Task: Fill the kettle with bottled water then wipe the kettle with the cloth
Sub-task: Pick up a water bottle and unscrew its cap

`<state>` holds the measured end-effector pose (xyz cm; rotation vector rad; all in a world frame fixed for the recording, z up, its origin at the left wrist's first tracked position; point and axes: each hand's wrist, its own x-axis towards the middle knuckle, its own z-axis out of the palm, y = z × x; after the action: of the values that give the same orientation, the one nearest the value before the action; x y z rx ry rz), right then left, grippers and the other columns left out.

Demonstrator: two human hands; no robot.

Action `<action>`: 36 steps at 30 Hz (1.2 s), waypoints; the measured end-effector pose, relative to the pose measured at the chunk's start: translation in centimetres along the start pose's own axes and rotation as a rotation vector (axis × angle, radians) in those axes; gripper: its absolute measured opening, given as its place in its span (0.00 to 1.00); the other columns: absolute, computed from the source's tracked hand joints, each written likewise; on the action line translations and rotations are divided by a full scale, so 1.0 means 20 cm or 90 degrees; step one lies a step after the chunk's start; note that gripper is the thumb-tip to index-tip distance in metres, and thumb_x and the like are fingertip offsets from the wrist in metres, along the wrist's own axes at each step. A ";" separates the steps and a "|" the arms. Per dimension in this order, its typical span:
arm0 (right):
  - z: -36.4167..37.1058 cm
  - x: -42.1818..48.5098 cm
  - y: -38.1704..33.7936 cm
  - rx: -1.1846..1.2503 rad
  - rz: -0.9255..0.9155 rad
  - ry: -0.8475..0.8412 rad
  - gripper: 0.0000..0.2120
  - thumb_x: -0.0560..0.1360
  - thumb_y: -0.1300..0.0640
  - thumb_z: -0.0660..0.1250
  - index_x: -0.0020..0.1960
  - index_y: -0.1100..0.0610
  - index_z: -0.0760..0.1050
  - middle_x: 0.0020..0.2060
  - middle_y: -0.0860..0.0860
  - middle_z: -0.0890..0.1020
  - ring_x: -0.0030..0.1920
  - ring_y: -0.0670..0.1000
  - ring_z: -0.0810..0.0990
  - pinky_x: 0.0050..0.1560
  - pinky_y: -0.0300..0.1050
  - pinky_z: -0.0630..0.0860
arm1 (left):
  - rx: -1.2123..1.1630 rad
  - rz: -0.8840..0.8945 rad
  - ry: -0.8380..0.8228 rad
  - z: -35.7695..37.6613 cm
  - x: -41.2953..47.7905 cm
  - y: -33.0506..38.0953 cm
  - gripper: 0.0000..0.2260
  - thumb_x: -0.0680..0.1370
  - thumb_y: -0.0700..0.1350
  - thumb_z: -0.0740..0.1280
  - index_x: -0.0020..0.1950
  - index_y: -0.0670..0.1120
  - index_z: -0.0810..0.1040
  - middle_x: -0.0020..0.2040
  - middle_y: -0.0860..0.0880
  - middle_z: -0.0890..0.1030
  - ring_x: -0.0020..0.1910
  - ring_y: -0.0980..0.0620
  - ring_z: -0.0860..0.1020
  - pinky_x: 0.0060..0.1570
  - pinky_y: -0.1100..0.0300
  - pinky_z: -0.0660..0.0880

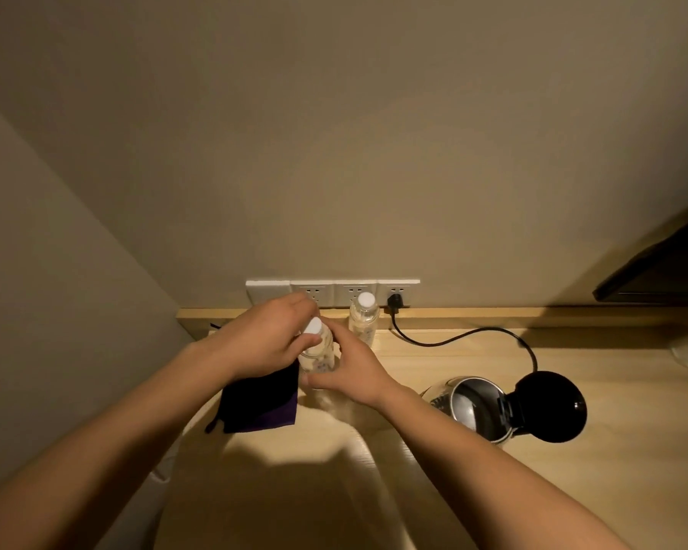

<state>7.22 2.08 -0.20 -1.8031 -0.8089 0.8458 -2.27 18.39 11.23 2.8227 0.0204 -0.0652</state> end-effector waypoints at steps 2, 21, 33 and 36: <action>0.04 -0.01 -0.01 0.070 -0.014 -0.001 0.40 0.65 0.56 0.85 0.73 0.46 0.73 0.61 0.40 0.84 0.62 0.41 0.82 0.60 0.34 0.77 | -0.017 0.028 -0.012 -0.05 -0.04 0.02 0.09 0.82 0.52 0.66 0.57 0.48 0.75 0.47 0.55 0.72 0.45 0.53 0.75 0.44 0.58 0.72; 0.17 -0.21 0.03 0.158 -0.001 0.158 0.23 0.67 0.59 0.82 0.54 0.42 0.77 0.49 0.45 0.86 0.46 0.42 0.85 0.44 0.35 0.80 | 0.007 -0.064 0.087 0.10 -0.15 0.25 0.15 0.81 0.61 0.64 0.44 0.54 0.65 0.38 0.55 0.71 0.36 0.52 0.71 0.34 0.54 0.69; 0.11 -0.24 0.02 0.147 -0.022 0.133 0.26 0.68 0.58 0.81 0.62 0.49 0.77 0.53 0.49 0.86 0.55 0.50 0.85 0.56 0.50 0.82 | -0.056 0.165 -0.084 -0.10 -0.05 0.16 0.14 0.80 0.42 0.71 0.65 0.47 0.80 0.57 0.49 0.80 0.54 0.50 0.79 0.54 0.47 0.79; 0.10 -0.24 0.04 0.141 -0.012 0.136 0.25 0.68 0.60 0.81 0.62 0.50 0.77 0.53 0.50 0.86 0.54 0.51 0.85 0.55 0.48 0.81 | -0.037 0.167 -0.046 -0.04 -0.06 0.17 0.14 0.79 0.42 0.72 0.64 0.44 0.79 0.56 0.46 0.79 0.52 0.48 0.79 0.52 0.47 0.80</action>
<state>3.00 -1.19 -0.57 -1.6527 -0.5703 0.6889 -3.28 15.35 13.06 2.7373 -0.3580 -0.1038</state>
